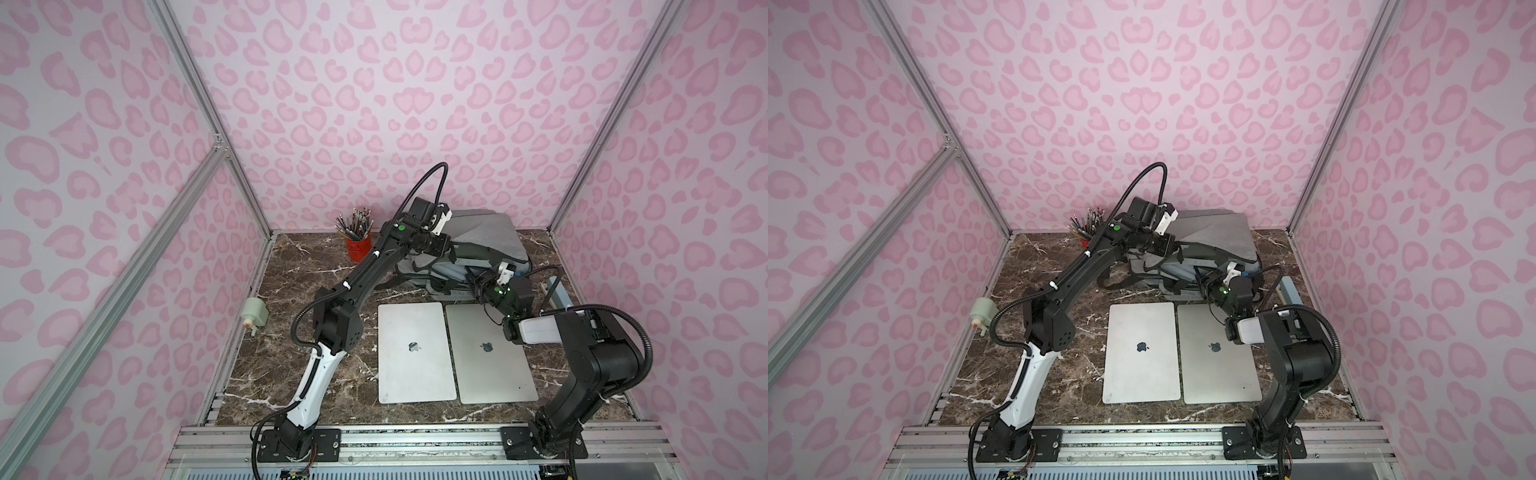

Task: Open the zippered laptop bag and take out the laptop
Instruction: Take out the laptop from the zippered laptop bag.

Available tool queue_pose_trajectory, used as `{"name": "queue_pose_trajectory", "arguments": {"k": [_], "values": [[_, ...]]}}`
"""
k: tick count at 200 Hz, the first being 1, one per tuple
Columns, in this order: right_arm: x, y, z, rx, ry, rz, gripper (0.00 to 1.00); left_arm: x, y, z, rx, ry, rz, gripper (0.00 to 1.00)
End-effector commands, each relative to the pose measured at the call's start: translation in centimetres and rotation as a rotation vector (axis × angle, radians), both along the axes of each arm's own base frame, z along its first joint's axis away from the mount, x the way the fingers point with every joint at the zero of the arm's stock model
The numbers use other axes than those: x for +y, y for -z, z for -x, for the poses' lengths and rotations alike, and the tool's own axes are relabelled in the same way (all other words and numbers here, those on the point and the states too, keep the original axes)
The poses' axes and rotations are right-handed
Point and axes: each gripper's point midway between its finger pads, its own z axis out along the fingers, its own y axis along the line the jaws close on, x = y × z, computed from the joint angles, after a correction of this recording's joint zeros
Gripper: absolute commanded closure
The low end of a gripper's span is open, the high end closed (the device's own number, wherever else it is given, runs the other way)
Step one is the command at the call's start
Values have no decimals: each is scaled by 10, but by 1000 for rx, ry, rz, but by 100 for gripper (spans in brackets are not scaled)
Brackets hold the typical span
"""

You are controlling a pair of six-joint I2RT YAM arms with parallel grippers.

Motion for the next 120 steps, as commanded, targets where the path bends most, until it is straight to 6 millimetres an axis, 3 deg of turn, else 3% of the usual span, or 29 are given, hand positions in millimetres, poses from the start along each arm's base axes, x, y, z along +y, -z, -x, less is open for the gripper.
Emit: {"name": "queue_pose_trajectory", "arguments": {"k": [1,27,63,106,120], "values": [[-1,-9,-13,-47,48,-43,55,-9,-17,2,-12,29,67,99],[8,3,-26,-4,66,-61,55,-12,-15,4,-4,46,74,99],[0,38,-31,126,169,-26,55,-15,-16,8,-9,71,78,99],[3,50,-49,133,186,-49,56,-23,-22,12,-19,99,102,99],[3,42,-55,90,199,-66,58,-24,-21,14,-16,109,103,99]]}}
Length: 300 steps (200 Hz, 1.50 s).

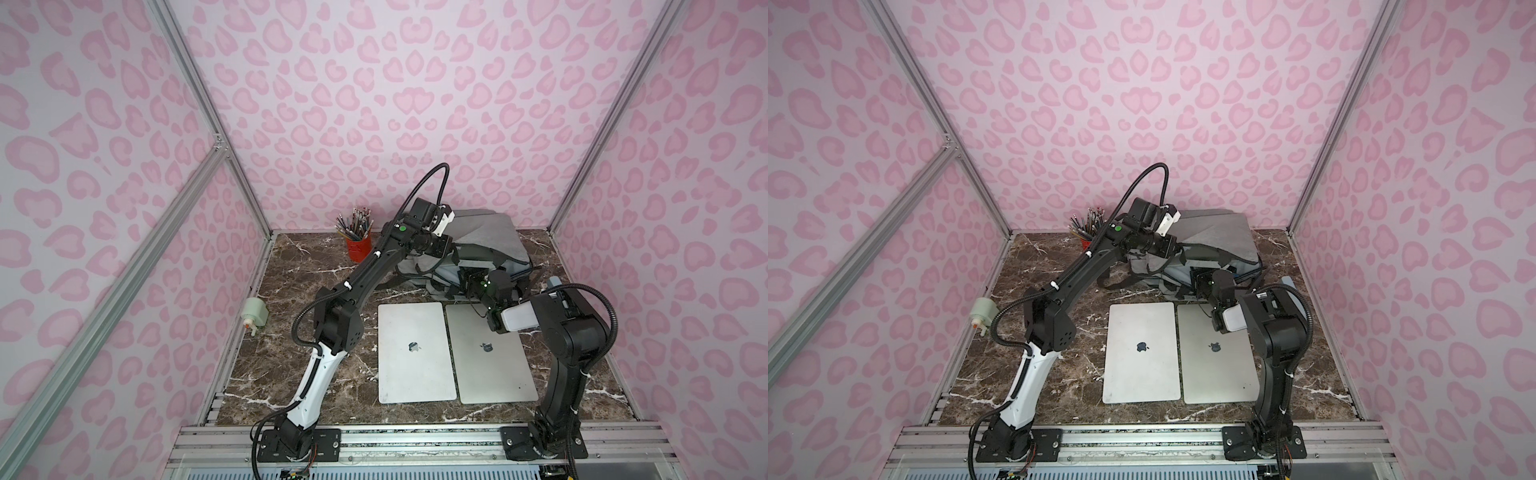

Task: Open the zippered laptop bag and take out the laptop
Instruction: Take out the laptop from the zippered laptop bag.

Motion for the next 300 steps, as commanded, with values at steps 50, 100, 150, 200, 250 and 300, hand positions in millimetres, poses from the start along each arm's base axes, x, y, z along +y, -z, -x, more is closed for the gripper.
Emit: {"name": "queue_pose_trajectory", "arguments": {"k": [50,100,150,200,250,300], "values": [[3,-30,-24,-167,52,-95,63,-21,-16,14,-10,97,84,98],[7,-28,-36,-185,74,-171,62,-25,-13,21,1,131,86,99],[4,-38,-43,-244,101,-178,79,-20,-8,21,-7,129,46,99],[-7,-64,-38,-317,107,-132,100,-5,5,10,-14,108,1,98],[-7,-99,-24,-391,99,-45,100,9,18,-5,-39,73,-55,99],[-6,-109,7,-392,99,-17,100,17,24,-19,-82,39,-94,99]]}}
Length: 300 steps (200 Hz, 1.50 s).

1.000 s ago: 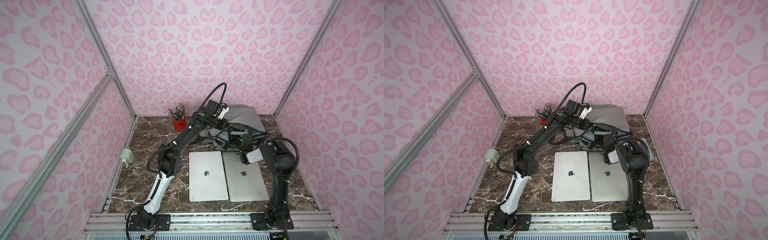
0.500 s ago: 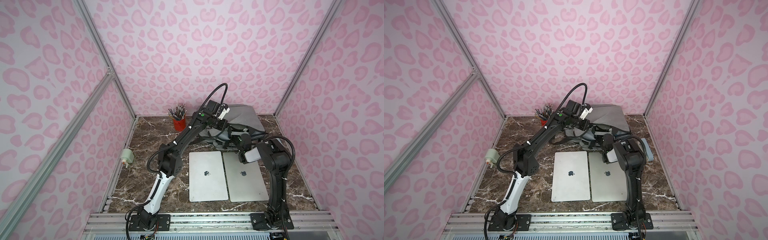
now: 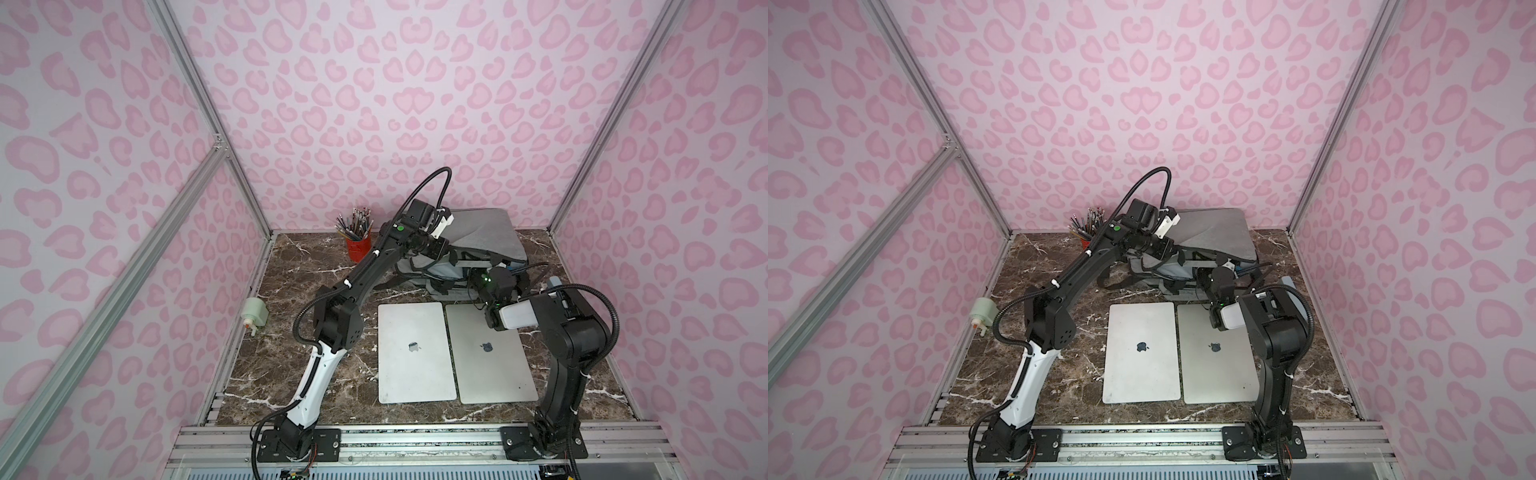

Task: Open the zippered laptop bag and take out the laptop
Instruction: Take out the laptop from the zippered laptop bag.

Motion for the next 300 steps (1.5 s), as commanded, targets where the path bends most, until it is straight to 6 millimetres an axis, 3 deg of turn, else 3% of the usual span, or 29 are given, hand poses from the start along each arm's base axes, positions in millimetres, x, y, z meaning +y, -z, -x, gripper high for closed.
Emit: {"name": "queue_pose_trajectory", "arguments": {"k": [1,48,95,137,189,222,300], "values": [[2,-58,12,-221,6,-17,100,3,7,-8,-20,-18,-25,99],[1,-63,47,-220,-3,-43,100,6,15,-16,-56,-25,-58,99],[-20,-64,66,-209,12,-33,100,10,26,-19,-58,-31,-93,99],[-7,-67,80,-204,-84,-17,100,7,34,-23,-47,-51,-86,99],[-6,-66,121,-160,-149,88,100,8,38,-31,-66,-77,-91,99],[-16,-54,143,-86,-166,154,100,9,42,-36,-70,-98,-100,99],[-39,-66,182,-14,-214,273,100,14,58,-40,-33,-145,-134,99]]}}
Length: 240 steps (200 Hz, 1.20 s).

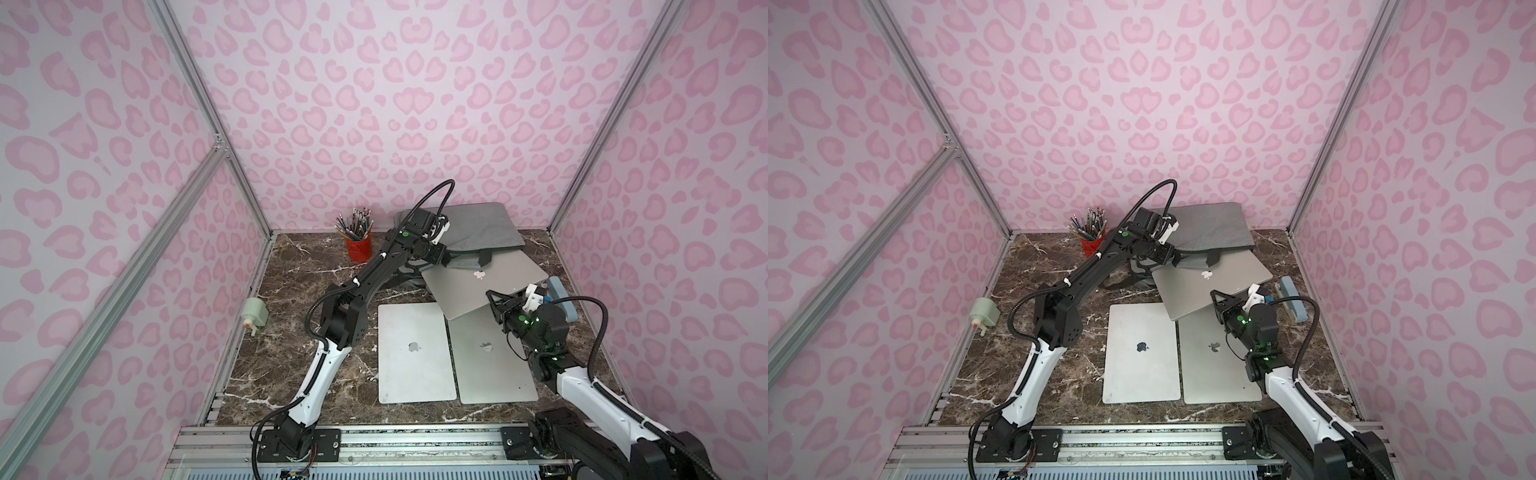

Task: Open the zippered laptop bag and take out the laptop
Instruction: Take out the laptop from the zippered laptop bag, then close the bag flap on the zippered laptop bag.

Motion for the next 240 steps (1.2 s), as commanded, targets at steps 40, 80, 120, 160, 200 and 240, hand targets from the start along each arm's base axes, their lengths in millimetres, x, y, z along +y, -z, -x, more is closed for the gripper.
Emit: {"name": "queue_pose_trajectory", "arguments": {"k": [40,80,120,160,200,240], "values": [[6,-24,32,-50,-166,95,100,7,7,-8,5,-57,-23,99],[14,-26,57,-21,-266,129,100,5,6,-3,29,-51,-10,98],[19,-43,70,-34,-329,159,100,1,1,2,42,-31,11,94],[30,-63,82,-93,-413,144,100,3,-8,5,47,-26,21,85],[44,-65,93,-139,-510,152,100,1,-19,12,75,-9,55,78],[61,-80,91,-215,-588,188,100,6,-48,24,58,18,67,66]]}}
